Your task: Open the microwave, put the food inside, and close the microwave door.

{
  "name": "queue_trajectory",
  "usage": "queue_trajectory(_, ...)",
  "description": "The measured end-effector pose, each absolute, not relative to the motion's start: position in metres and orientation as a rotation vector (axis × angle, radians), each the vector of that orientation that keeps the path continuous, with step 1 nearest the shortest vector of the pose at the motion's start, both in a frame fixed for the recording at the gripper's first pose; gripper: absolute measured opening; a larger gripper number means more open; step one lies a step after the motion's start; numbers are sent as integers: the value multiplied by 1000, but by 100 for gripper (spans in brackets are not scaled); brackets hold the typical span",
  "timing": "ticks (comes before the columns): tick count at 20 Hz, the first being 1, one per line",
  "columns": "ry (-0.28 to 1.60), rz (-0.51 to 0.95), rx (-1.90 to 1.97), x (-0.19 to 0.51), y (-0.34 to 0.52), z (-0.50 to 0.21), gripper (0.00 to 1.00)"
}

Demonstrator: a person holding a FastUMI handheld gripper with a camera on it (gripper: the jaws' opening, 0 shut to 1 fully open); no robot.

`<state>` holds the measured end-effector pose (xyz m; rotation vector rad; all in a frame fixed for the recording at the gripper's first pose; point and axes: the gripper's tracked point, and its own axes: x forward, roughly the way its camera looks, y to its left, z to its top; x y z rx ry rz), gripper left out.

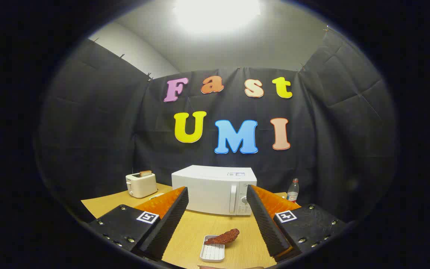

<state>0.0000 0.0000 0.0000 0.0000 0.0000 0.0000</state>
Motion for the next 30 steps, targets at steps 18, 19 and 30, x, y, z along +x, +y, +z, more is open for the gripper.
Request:
queue_trajectory(18,6,-1,-5,2,2,-2,98)
queue_trajectory(19,6,-5,-7,2,2,-3,98)
queue_trajectory(30,9,-31,-9,30,-1,-18,98)
